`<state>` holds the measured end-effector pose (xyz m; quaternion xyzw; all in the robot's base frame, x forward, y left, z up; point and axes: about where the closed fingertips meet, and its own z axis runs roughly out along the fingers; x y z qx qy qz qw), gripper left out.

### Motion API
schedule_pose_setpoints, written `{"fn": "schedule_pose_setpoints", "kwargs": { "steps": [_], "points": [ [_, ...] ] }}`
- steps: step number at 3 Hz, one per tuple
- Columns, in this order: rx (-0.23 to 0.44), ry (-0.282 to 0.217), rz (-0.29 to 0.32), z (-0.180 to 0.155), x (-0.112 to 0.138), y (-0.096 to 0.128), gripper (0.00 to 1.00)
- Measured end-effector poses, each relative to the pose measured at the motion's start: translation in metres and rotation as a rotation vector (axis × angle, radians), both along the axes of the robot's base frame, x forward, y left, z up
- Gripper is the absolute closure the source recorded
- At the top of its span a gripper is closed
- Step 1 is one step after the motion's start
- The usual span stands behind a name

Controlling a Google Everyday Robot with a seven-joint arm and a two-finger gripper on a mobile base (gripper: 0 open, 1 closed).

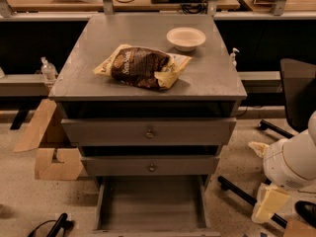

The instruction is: Close bottom drawer

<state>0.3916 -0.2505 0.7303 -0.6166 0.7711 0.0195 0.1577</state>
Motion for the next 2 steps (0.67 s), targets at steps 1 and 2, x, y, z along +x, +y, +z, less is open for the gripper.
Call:
{"fn": "schedule_pose_setpoints", "kwargs": {
  "steps": [1,2],
  "points": [
    [0.023,-0.013,0.004,-0.017,0.003,0.006,0.00],
    [0.057,-0.003,0.021,-0.082,0.002,0.022,0.00]
  ]
}}
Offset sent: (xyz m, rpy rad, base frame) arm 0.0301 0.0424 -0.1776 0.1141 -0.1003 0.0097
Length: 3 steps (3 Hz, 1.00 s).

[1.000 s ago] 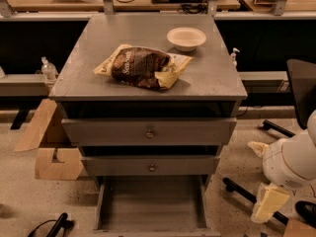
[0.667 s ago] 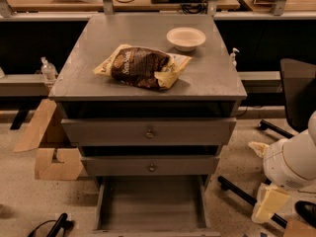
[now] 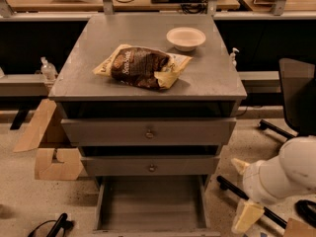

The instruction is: Close bottom drawer

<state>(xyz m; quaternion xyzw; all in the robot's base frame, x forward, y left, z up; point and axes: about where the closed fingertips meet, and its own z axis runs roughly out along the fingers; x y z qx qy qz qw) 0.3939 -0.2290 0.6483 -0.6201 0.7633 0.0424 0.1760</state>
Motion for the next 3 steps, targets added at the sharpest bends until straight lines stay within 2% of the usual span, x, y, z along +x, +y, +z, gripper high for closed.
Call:
{"fn": "schedule_pose_setpoints", "kwargs": {
  "steps": [1,2,3],
  "points": [
    [0.033,0.003,0.014,-0.080,-0.004,0.013,0.00],
    [0.059,-0.016,0.007,-0.148,-0.003,0.020,0.00],
    [0.067,-0.059,-0.018,-0.195,0.013,0.024,0.00]
  ]
}}
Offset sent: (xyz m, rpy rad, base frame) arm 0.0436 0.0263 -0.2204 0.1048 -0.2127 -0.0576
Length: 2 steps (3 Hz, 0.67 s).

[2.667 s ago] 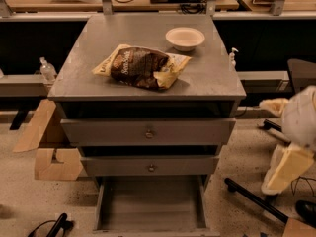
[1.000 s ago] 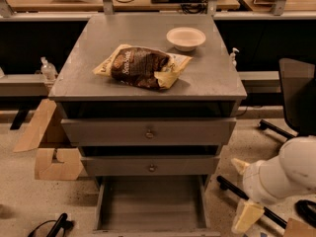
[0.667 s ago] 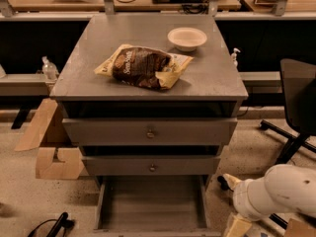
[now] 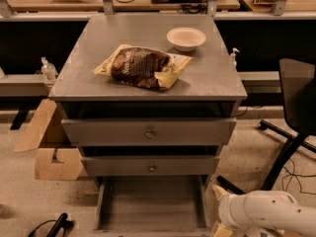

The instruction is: Close bottom drawer

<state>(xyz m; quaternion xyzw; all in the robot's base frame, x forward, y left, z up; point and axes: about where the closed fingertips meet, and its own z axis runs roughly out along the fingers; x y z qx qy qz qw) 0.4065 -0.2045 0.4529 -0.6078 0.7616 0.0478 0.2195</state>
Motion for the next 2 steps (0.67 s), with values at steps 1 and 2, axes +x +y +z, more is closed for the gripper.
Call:
{"fn": "schedule_pose_setpoints", "kwargs": {
  "steps": [1,2],
  "points": [
    [0.007,-0.034,-0.011,-0.0019,0.0100,0.0021,0.00],
    [0.007,-0.033,-0.011,-0.0020,0.0097,0.0021,0.00]
  ]
}}
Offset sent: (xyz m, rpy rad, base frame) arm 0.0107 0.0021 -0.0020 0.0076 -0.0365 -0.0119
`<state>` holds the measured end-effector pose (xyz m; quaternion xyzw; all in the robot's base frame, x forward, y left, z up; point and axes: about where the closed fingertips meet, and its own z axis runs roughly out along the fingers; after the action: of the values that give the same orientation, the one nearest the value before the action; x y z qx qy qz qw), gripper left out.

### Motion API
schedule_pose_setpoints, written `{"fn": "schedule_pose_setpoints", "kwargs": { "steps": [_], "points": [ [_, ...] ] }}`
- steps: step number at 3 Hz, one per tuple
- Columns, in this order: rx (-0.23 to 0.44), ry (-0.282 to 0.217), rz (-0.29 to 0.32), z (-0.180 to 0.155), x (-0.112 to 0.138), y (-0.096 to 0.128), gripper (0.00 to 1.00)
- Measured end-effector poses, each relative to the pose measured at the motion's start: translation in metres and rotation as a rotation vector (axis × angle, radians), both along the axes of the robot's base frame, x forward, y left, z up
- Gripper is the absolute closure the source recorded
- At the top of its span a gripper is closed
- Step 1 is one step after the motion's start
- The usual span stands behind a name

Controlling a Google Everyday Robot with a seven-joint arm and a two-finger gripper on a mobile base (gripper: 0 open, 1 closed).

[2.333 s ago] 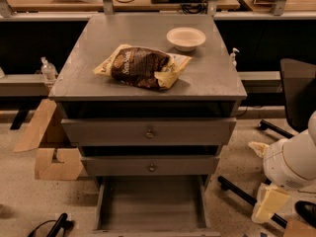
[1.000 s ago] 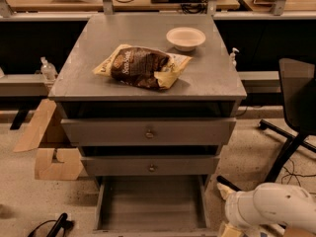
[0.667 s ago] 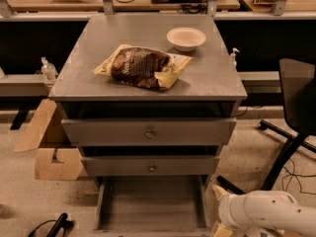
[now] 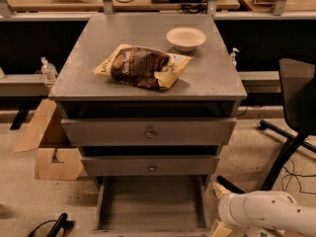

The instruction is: Close bottom drawer

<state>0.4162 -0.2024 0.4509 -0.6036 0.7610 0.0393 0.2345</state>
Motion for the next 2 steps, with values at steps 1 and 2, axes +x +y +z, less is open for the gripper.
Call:
{"fn": "schedule_pose_setpoints", "kwargs": {
  "steps": [1,2],
  "points": [
    [0.027,0.048,0.008,-0.038,-0.014,0.004,0.00],
    [0.073,0.110,0.012,-0.109,-0.046,0.003,0.18]
  ]
}}
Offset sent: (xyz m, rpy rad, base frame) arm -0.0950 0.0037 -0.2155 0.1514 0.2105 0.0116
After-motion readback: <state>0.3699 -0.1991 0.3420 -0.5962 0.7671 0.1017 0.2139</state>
